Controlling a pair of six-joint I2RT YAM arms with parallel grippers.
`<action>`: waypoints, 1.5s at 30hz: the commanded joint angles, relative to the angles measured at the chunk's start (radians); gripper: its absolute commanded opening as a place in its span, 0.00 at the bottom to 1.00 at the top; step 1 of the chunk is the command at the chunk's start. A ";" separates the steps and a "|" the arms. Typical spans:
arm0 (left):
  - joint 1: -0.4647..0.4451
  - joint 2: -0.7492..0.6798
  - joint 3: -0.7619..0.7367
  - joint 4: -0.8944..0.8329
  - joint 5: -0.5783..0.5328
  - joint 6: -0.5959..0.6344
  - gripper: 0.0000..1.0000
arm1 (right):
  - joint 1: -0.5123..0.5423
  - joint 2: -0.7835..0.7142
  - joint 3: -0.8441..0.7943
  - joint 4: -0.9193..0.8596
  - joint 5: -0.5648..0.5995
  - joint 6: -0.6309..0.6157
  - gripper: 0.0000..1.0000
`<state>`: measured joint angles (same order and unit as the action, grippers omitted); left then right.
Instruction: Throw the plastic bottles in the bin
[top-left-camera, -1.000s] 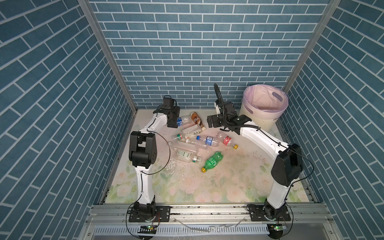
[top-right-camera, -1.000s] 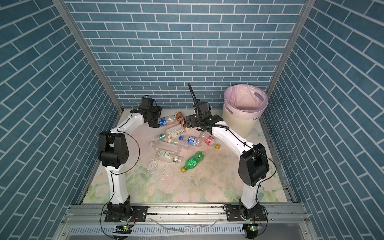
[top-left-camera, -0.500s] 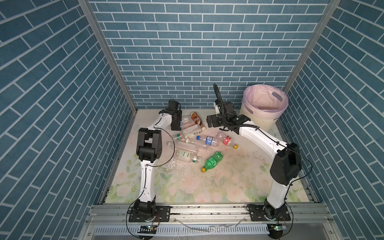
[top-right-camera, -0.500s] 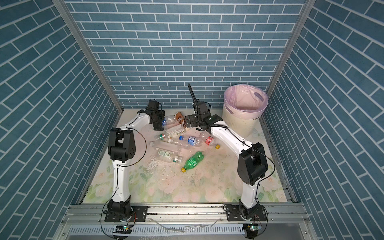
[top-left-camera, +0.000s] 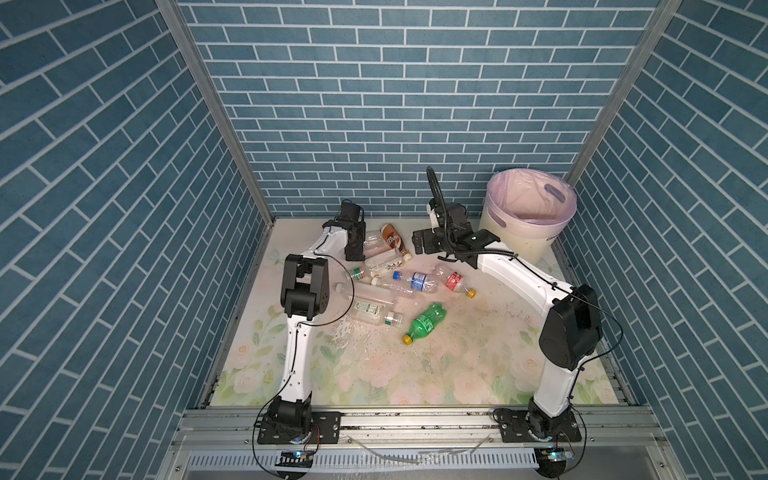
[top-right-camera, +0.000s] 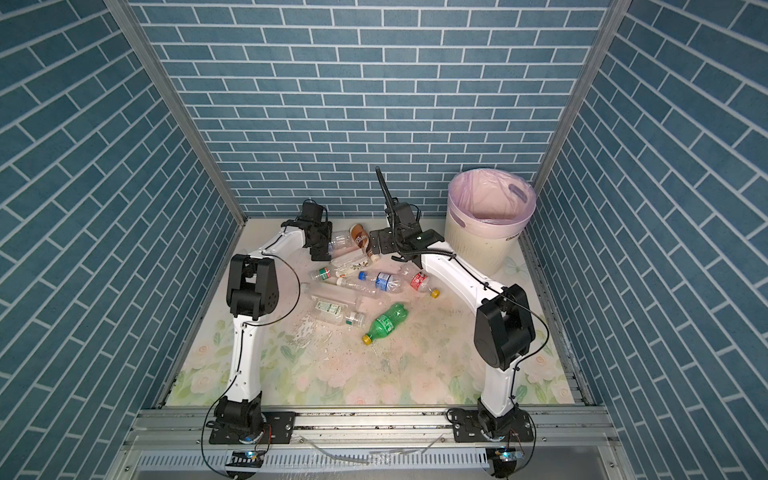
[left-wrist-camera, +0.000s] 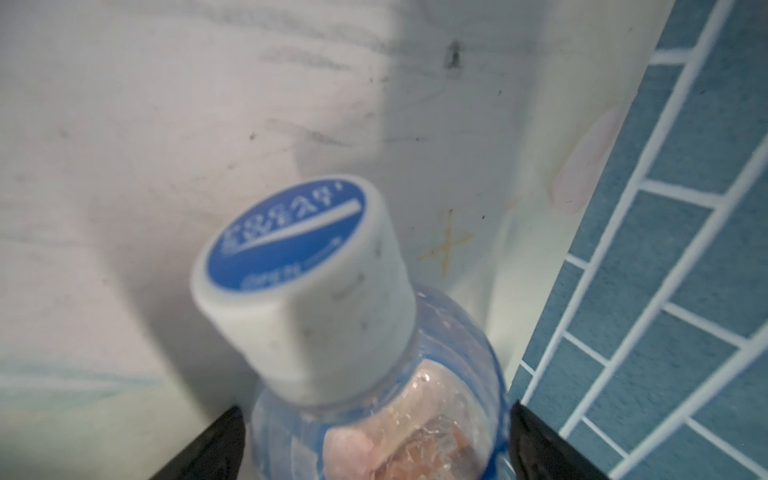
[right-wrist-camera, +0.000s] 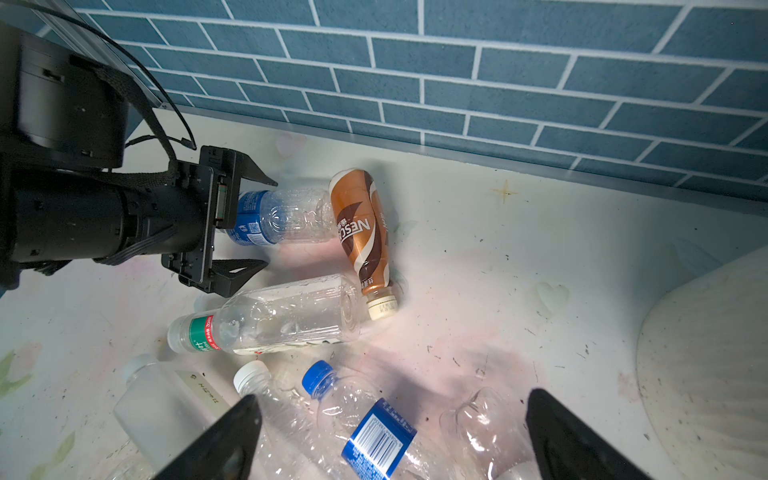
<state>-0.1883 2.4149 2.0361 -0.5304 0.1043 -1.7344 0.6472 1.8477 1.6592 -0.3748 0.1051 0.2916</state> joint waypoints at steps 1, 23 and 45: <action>-0.002 0.030 -0.025 -0.011 -0.022 -0.005 0.92 | 0.002 -0.033 -0.031 0.031 0.019 0.006 0.99; 0.015 -0.205 -0.188 0.170 -0.008 0.263 0.67 | -0.012 -0.180 -0.176 0.154 -0.050 0.124 0.99; -0.160 -0.526 -0.169 0.221 0.307 1.116 0.70 | -0.132 -0.229 -0.097 0.134 -0.503 -0.069 0.99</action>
<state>-0.3202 1.9152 1.8477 -0.3153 0.3267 -0.7841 0.5304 1.6676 1.5021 -0.2508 -0.2974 0.2741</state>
